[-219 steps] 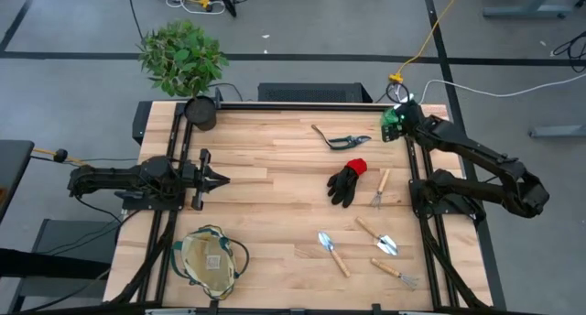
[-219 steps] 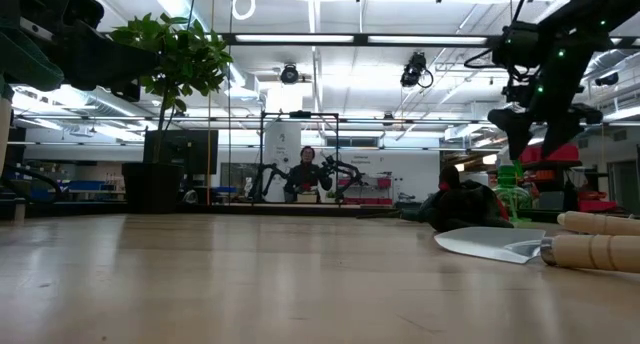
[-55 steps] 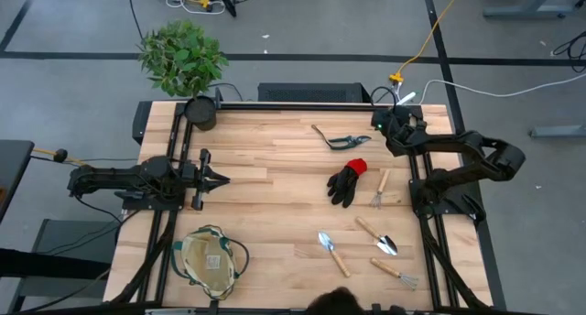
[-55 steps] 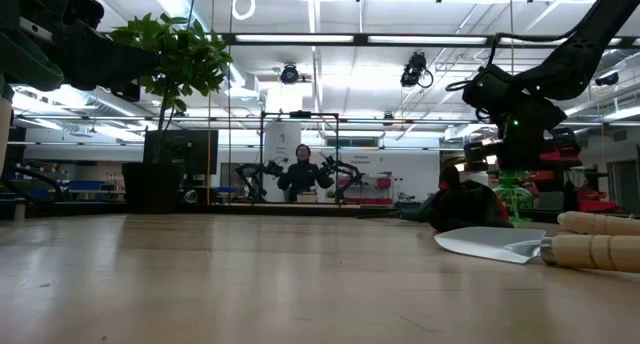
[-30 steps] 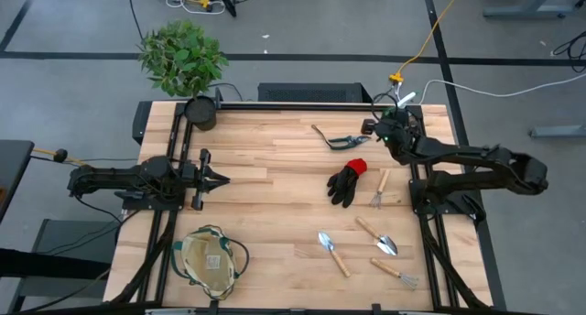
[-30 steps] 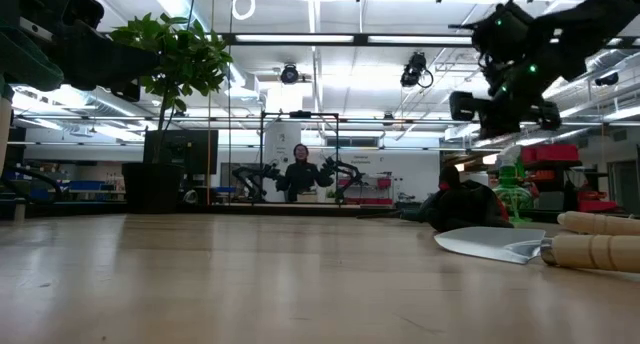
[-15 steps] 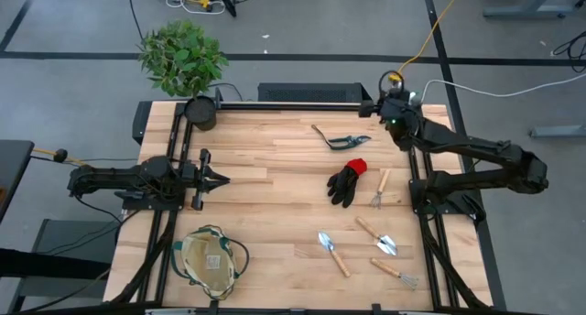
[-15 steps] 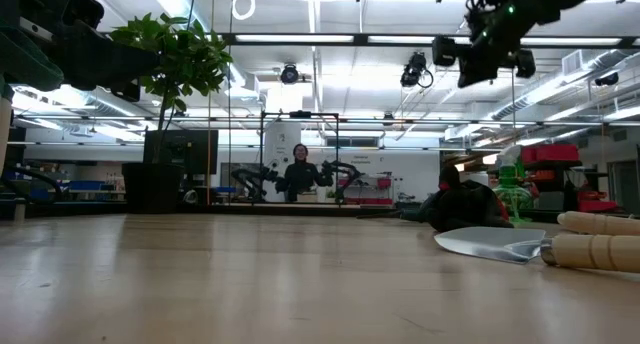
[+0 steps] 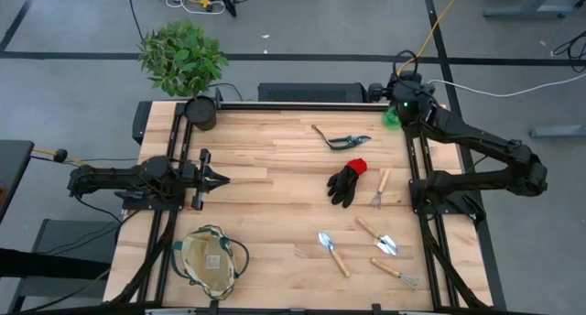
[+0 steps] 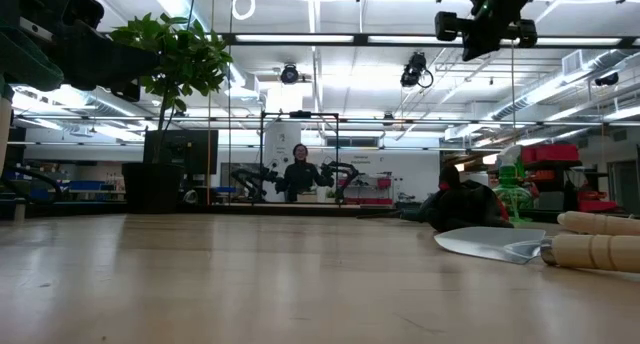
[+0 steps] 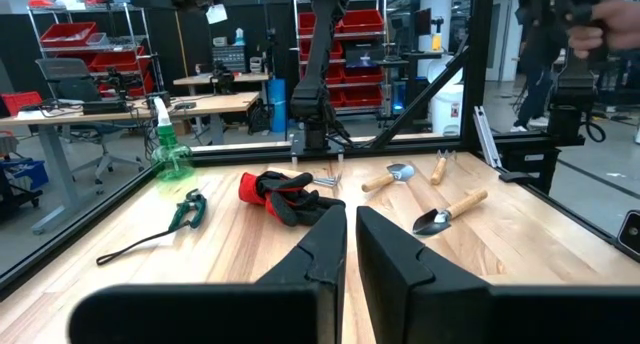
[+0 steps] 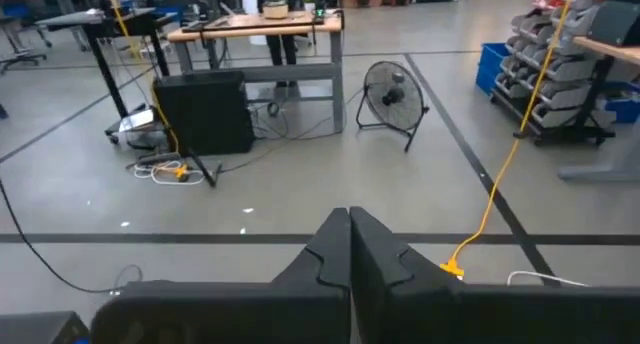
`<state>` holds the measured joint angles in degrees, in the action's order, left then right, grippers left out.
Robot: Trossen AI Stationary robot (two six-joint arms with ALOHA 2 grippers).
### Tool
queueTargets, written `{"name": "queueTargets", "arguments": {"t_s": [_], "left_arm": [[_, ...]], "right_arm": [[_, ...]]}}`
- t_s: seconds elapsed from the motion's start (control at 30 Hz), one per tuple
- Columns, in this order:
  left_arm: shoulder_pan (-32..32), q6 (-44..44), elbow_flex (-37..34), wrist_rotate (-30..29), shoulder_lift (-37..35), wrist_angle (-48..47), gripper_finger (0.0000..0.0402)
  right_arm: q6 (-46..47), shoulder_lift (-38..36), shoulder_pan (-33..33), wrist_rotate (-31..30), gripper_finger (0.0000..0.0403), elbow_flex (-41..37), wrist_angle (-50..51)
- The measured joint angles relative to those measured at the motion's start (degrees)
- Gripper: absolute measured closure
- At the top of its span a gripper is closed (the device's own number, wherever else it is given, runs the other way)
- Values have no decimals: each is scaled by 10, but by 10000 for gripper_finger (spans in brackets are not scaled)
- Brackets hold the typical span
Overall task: Pick & Place Garden tools in Gardening bag
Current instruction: Put the spray bottle into the gardening bag
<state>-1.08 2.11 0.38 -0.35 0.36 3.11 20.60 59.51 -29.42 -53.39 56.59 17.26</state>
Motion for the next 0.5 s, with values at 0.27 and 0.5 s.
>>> {"name": "queueTargets", "arguments": {"t_s": [0.27,0.5], "left_arm": [[0,0,0,0,0,0,369],[0,0,0,0,0,0,369]], "right_arm": [[66,2,-89,162,372,0,27],[149,15,-162,241,298,0,163]]}}
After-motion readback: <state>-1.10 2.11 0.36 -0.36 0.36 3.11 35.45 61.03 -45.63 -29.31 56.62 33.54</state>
